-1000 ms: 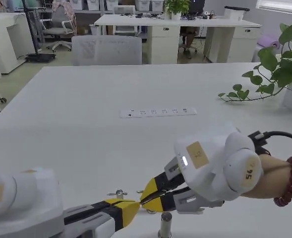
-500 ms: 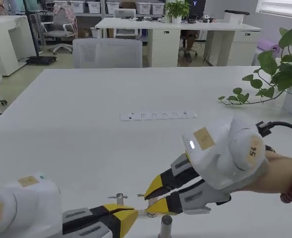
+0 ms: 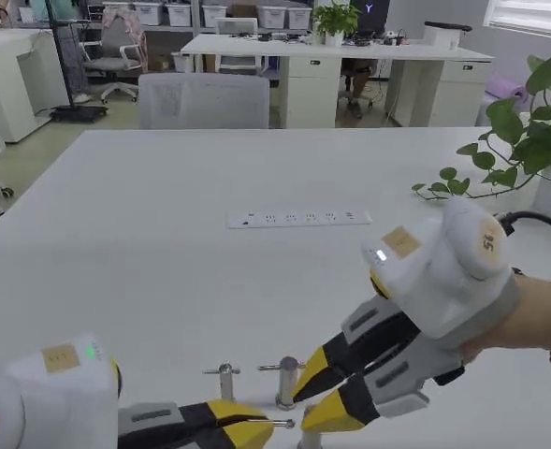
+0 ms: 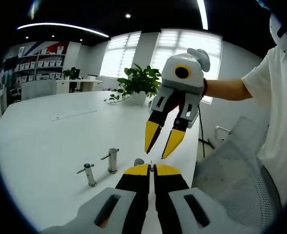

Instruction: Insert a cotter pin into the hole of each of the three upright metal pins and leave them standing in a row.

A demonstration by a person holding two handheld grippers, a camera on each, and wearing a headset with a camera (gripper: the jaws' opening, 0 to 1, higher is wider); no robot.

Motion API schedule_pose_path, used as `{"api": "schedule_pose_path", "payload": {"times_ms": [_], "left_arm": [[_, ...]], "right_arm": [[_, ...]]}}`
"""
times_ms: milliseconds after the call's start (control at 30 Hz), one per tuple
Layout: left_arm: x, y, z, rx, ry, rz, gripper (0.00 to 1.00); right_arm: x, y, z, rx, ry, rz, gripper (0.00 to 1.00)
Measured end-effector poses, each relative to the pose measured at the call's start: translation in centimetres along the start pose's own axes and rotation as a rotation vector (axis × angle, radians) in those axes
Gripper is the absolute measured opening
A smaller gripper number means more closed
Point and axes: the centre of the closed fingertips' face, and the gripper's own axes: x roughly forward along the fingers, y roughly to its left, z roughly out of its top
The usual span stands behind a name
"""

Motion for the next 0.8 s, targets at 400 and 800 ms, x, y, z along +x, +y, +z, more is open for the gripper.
{"api": "schedule_pose_path", "payload": {"times_ms": [400,800], "left_arm": [[0.2,-1.8,0.0,0.06,-0.001,-0.087,0.0],[0.2,-2.9,0.3,0.101,-0.018,-0.135,0.0]], "right_arm": [[0.3,1.8,-0.5,0.048,-0.012,0.1,0.14],[0.5,2.9,-0.5,0.062,-0.027,0.14,0.11]]}}
